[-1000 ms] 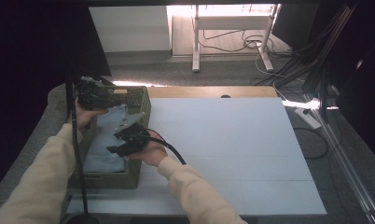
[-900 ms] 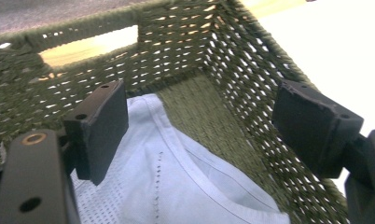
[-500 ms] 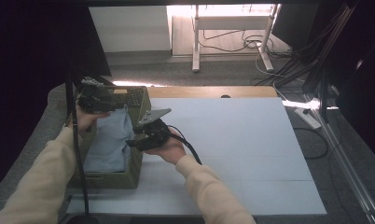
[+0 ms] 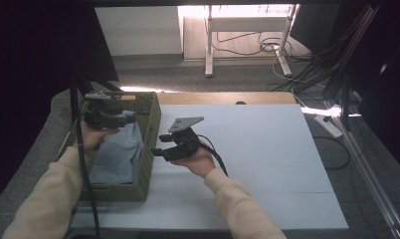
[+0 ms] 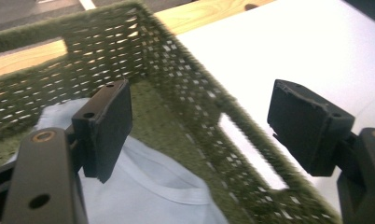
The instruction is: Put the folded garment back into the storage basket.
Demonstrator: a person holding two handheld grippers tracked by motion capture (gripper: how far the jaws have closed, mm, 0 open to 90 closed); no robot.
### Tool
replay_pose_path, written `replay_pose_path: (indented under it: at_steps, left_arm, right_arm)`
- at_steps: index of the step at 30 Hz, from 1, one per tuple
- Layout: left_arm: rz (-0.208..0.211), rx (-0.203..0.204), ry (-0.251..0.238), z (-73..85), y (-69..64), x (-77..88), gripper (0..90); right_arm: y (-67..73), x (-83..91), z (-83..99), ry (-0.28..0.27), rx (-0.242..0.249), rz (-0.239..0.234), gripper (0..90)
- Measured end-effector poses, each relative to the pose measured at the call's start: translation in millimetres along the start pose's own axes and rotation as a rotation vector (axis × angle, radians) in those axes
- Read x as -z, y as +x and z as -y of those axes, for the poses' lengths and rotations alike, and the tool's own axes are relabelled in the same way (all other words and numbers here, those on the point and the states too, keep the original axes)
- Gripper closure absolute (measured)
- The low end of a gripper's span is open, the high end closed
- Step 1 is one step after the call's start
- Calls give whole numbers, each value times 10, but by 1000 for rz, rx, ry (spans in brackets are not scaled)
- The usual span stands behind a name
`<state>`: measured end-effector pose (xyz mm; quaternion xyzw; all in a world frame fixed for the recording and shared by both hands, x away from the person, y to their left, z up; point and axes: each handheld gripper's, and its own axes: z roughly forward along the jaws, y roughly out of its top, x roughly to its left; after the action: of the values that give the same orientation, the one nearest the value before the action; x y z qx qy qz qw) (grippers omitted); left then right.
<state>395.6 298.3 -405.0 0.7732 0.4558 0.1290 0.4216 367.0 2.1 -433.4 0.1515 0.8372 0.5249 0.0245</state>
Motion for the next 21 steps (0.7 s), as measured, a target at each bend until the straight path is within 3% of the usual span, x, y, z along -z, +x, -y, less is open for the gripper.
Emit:
replay_pose_path:
  at_steps: [15,21]
  left_arm:
    - [50,-8,-9,185,-297,49,226]
    - [48,-23,-20,241,-411,53,226]
  right_arm:
    - [-121,430,266,-29,-41,56,419]
    - [-169,612,366,-45,-67,81,419]
